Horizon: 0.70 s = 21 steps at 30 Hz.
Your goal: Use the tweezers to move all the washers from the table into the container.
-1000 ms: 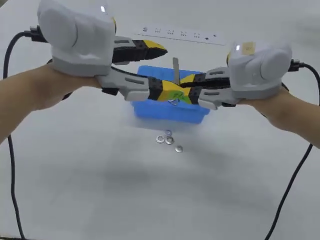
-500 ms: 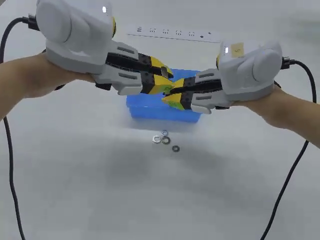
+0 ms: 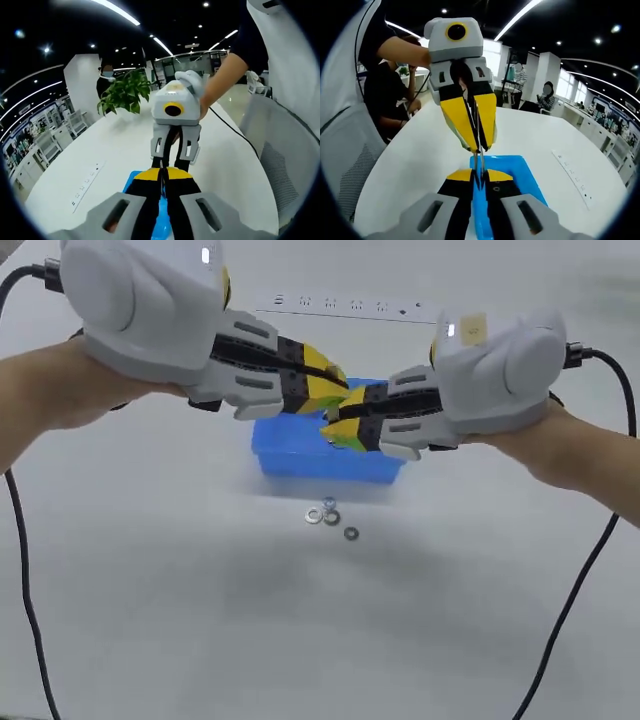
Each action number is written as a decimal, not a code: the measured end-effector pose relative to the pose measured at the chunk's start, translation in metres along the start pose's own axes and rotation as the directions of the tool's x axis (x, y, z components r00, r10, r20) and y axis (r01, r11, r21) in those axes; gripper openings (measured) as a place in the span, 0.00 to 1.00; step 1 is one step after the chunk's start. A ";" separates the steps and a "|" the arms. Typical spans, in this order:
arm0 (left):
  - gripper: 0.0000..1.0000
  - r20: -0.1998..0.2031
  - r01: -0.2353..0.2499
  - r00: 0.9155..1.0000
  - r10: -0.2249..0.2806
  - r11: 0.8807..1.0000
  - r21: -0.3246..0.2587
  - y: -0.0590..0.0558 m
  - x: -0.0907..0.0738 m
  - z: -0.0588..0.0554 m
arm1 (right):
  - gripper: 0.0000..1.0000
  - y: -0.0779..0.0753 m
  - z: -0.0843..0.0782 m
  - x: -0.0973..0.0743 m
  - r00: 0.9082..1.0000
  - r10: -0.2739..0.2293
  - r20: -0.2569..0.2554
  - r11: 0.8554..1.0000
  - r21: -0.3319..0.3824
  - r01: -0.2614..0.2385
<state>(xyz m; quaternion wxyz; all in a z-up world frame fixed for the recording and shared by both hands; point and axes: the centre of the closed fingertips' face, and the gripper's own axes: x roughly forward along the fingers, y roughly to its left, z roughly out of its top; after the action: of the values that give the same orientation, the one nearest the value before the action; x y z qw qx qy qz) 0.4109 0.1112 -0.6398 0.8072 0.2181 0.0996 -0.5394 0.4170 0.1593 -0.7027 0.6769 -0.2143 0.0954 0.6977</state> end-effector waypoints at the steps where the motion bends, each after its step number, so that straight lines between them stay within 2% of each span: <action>1: 0.05 0.001 0.001 1.000 -0.001 1.000 0.001 0.000 -0.001 0.001 | 0.10 0.000 0.001 -0.001 1.000 -0.007 0.000 1.000 0.000 0.007; 4: 0.06 -0.002 -0.012 1.000 0.012 1.000 0.006 0.001 -0.004 0.004 | 0.12 0.000 0.006 -0.005 1.000 -0.030 0.000 0.999 0.013 0.030; 8: 0.06 -0.009 -0.033 0.999 0.033 0.999 0.010 -0.001 -0.009 0.008 | 0.21 0.005 0.011 -0.013 0.999 -0.050 -0.002 0.998 0.035 0.050; 14: 0.06 0.008 -0.041 0.999 0.040 0.999 0.014 -0.012 -0.012 0.020 | 0.27 0.021 0.001 -0.029 0.997 -0.076 -0.025 0.995 0.057 0.077; 15: 0.06 0.013 -0.043 0.999 0.043 0.999 0.015 -0.010 -0.011 0.014 | 0.27 0.024 -0.001 -0.032 0.997 -0.077 -0.024 0.995 0.056 0.078; 17: 0.06 0.022 -0.048 0.999 0.048 0.999 0.014 -0.013 -0.013 0.014 | 0.29 0.031 -0.007 -0.038 0.996 -0.088 -0.034 0.993 0.074 0.090; 21: 0.06 0.031 -0.045 0.998 0.045 0.999 -0.002 -0.024 -0.013 0.010 | 0.36 0.042 -0.021 -0.053 0.992 -0.117 -0.055 0.986 0.110 0.122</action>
<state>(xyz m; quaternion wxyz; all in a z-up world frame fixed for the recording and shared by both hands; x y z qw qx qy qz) 0.3833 0.1092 -0.6315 0.8207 0.2113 0.0822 -0.5244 0.3786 0.1001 -0.7050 0.7261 -0.1975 0.1381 0.6439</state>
